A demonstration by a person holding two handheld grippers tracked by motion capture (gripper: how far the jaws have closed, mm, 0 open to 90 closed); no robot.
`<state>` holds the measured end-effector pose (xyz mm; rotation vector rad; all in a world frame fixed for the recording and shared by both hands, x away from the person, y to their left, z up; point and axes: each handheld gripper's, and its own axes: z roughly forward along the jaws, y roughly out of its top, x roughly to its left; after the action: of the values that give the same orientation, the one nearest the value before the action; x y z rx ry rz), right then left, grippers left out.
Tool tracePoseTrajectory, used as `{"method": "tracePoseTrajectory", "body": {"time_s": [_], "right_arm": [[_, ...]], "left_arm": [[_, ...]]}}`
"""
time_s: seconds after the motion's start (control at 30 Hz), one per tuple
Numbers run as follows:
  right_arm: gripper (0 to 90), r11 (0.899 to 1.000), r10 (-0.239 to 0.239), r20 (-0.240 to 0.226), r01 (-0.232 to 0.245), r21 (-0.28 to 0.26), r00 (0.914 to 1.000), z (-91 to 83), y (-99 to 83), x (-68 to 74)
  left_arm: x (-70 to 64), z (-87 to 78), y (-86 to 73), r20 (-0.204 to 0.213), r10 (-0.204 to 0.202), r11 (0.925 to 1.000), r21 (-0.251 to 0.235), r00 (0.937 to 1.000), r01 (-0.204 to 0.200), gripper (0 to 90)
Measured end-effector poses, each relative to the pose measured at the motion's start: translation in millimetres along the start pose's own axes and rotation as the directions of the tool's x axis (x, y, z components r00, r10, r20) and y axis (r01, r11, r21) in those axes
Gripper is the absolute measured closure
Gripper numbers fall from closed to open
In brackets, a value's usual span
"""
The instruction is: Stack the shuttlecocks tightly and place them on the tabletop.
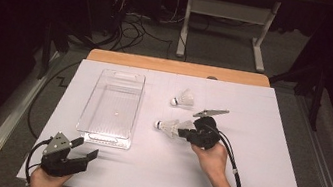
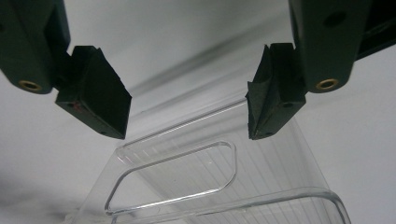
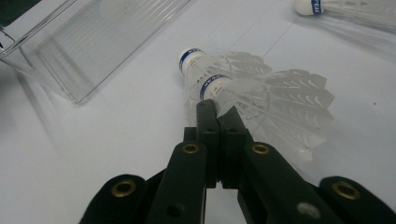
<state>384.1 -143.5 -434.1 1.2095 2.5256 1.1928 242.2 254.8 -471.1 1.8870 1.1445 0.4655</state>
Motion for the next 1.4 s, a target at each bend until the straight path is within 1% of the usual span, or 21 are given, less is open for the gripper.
{"method": "tracePoseTrajectory", "body": {"time_s": [0.4,0.5,1.13,1.4], "right_arm": [[90.0,1.0,-0.004,-0.01,0.004,-0.01,0.9999,6.1,2.9,2.2],[90.0,1.0,0.003,-0.013,-0.003,-0.017,0.9999,7.6,3.4,2.5],[90.0,1.0,0.013,-0.02,-0.013,-0.026,0.9997,16.1,4.2,1.0],[90.0,0.999,0.01,-0.026,-0.011,-0.034,0.9996,18.1,4.4,0.5]], "left_arm": [[-0.3,-0.3,0.1,0.001,0.004,1.0,0.002,1.0,-0.004,31.6],[-0.2,-0.1,0.1,0.002,0.005,1.0,0.003,1.0,-0.005,31.6],[0.1,0.1,0.2,0.003,0.01,0.9999,0.007,0.9999,-0.01,31.9],[0.8,0.4,0.3,0.0,0.004,1.0,0.005,1.0,-0.004,31.9]]}}
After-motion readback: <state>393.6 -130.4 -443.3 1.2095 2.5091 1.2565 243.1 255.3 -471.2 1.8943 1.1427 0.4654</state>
